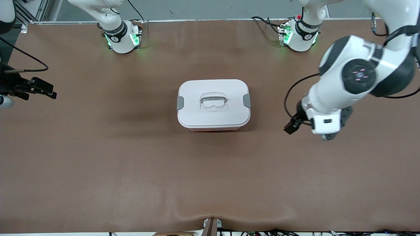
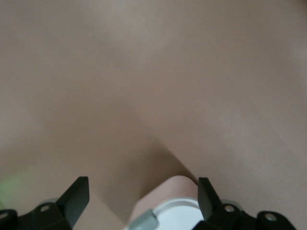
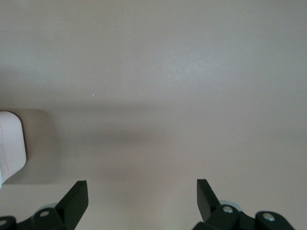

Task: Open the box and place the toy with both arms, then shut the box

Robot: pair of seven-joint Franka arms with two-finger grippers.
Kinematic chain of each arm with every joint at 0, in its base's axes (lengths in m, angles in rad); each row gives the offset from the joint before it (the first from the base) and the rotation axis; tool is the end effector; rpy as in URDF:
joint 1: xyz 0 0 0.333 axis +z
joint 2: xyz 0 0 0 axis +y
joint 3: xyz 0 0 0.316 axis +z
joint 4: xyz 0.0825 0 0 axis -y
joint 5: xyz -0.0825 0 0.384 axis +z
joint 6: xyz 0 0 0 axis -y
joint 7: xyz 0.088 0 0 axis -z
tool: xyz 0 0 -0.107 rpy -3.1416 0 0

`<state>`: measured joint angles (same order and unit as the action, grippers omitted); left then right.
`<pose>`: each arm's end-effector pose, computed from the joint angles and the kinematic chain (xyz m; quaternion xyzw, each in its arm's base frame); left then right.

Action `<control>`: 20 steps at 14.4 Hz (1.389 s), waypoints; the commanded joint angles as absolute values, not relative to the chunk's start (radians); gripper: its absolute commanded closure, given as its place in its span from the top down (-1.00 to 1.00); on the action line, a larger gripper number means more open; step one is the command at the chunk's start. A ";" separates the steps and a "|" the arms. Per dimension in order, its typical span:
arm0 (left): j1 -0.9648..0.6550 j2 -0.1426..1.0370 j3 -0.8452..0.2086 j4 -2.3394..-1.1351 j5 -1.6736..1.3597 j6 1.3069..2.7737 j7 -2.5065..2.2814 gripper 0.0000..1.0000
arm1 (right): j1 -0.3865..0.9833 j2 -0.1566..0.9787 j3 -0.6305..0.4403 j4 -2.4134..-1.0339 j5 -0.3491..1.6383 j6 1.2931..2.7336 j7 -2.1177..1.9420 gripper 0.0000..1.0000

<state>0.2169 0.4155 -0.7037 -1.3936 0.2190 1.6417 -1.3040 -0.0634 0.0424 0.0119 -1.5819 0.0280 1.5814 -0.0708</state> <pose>0.6180 -0.2159 0.5082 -0.9149 -0.4015 0.0409 0.0128 0.5664 -0.0264 0.5964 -0.9996 -0.0092 0.0205 0.0155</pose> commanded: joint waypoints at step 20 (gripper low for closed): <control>-0.210 -0.040 0.109 -1.517 0.040 1.362 -0.132 1.00 | -0.045 0.009 0.006 -1.621 0.038 1.588 -0.080 1.00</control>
<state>-0.1699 0.0134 0.0647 -1.4479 0.0577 1.3504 -0.1543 -0.0554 0.0417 0.0127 -1.5970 0.0289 1.5805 -0.0729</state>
